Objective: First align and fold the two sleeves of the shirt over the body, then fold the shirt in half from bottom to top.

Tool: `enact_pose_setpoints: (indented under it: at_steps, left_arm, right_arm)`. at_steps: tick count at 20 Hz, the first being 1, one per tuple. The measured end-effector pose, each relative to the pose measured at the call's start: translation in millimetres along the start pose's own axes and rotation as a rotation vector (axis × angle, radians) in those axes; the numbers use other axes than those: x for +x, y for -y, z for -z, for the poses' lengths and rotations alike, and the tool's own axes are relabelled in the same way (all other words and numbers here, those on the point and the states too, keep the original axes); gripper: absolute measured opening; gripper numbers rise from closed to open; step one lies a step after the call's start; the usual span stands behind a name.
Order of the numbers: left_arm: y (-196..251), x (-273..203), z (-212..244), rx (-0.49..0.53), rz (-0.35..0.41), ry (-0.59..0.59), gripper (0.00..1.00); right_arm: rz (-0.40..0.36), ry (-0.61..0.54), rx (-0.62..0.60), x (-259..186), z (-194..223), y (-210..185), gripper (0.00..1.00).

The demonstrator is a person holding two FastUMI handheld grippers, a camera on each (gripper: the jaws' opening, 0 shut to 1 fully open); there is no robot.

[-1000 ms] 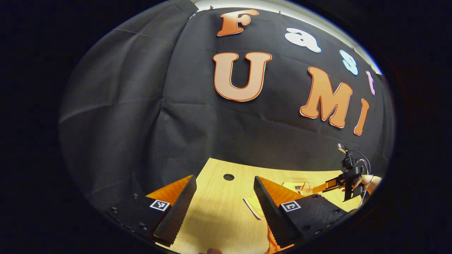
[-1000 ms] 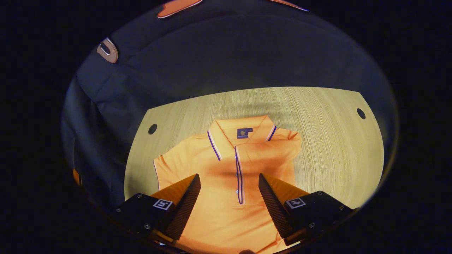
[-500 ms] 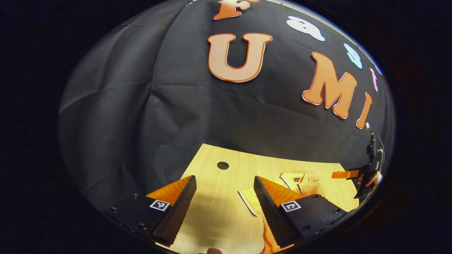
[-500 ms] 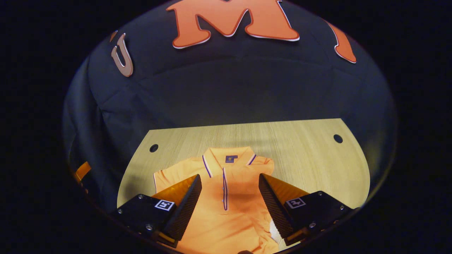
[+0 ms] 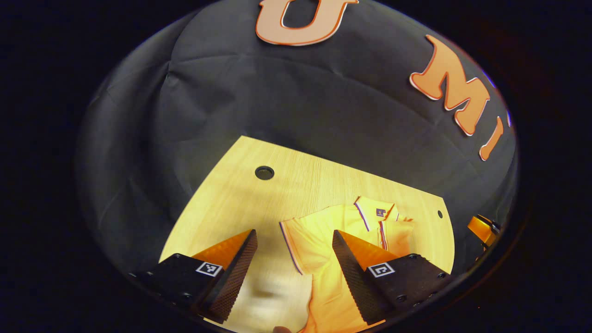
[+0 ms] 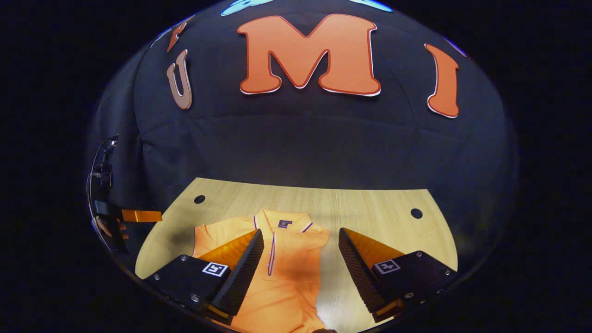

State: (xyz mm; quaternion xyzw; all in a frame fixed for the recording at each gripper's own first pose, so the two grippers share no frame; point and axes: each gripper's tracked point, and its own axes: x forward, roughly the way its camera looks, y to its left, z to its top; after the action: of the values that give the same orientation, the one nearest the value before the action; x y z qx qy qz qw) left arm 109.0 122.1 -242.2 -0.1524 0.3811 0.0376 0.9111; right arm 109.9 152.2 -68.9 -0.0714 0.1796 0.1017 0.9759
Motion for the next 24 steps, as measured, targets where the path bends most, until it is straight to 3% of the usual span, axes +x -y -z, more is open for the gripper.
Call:
enact_pose_setpoints:
  at_steps: [5, 9, 15, 22, 24]
  left_arm:
    - [17, 59, 49, -0.101, -0.03, -0.264, 0.99]
    - [11, 100, 71, -0.103, -0.107, -0.357, 0.99]
    - [-13, 130, 86, -0.082, -0.246, -0.416, 0.98]
    - [-19, 139, 92, -0.06, -0.324, -0.435, 0.99]
    - [-18, 142, 90, -0.055, -0.333, -0.428, 0.93]
  right_arm:
    - [-0.035, 0.0, -0.011, -18, 5, 18, 0.99]
    - [-0.039, 0.002, -0.026, -30, 9, 39, 0.99]
    - [-0.067, -0.043, 0.019, -29, 26, 60, 0.99]
    - [-0.067, -0.072, 0.029, -28, 38, 79, 0.99]
    - [-0.079, -0.074, 0.049, -30, 38, 82, 0.99]
